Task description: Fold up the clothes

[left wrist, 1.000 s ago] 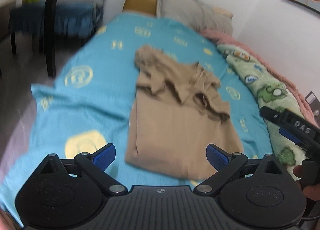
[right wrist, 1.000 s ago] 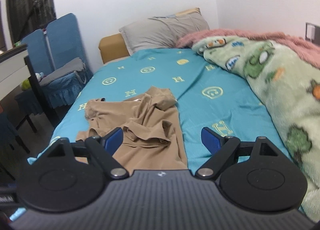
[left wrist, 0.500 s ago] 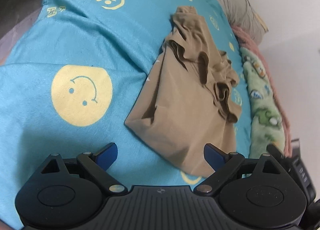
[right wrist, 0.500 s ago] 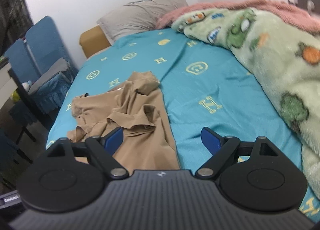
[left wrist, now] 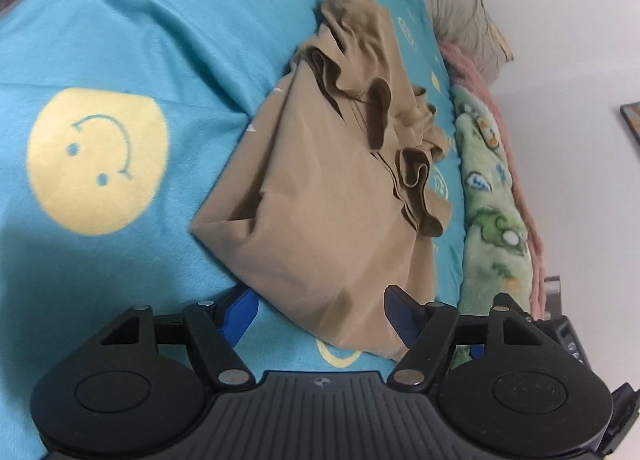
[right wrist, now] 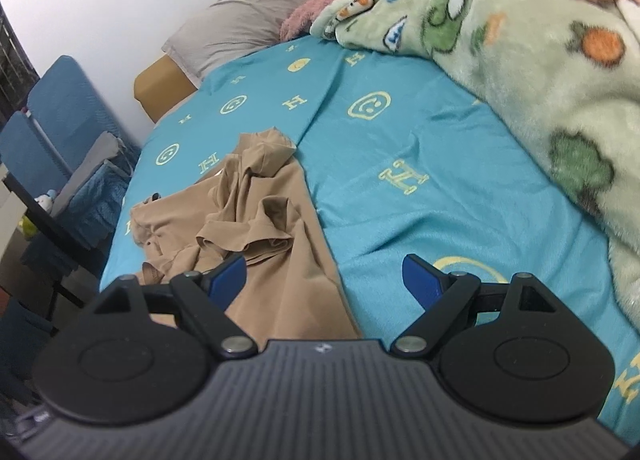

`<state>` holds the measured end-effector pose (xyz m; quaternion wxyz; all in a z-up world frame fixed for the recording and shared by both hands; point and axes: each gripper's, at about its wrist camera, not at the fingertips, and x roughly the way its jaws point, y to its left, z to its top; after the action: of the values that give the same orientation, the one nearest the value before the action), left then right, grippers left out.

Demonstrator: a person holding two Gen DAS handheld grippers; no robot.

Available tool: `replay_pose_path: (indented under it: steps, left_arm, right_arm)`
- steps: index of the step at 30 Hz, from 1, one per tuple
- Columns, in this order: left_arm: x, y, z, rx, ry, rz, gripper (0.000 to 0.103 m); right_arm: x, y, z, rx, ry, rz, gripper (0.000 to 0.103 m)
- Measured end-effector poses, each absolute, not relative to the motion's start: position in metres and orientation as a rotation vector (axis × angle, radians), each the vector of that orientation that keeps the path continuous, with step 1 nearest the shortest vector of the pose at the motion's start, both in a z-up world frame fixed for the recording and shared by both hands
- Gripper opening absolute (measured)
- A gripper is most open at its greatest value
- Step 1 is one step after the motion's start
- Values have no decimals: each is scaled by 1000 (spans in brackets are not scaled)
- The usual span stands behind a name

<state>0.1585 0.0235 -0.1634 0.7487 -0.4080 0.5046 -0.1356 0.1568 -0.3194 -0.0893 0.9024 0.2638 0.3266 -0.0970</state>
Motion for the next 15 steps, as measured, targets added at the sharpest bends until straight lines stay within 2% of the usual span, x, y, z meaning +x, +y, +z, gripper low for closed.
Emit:
replay_pose_path:
  steps: [1, 2, 3, 5, 6, 12, 15]
  left_arm:
    - [160, 24, -164, -903, 1098, -290, 68]
    - [162, 25, -166, -923, 1096, -282, 61]
    - [163, 27, -168, -933, 1094, -269, 47]
    - [164, 31, -171, -954, 1091, -245, 29]
    - [163, 33, -171, -971, 1078, -248, 15]
    - [153, 34, -154, -999, 961, -286, 9]
    - [150, 39, -148, -1019, 916, -288, 9]
  right_arm:
    - [156, -321, -90, 572, 677, -190, 86]
    - [153, -322, -90, 609, 679, -170, 86]
    - [150, -323, -91, 659, 682, -143, 86]
    - [143, -324, -95, 774, 699, -82, 86]
    - [140, -323, -99, 838, 711, -47, 88]
    - [132, -288, -150, 1162, 870, 156, 88]
    - [138, -288, -168, 1248, 875, 114, 88]
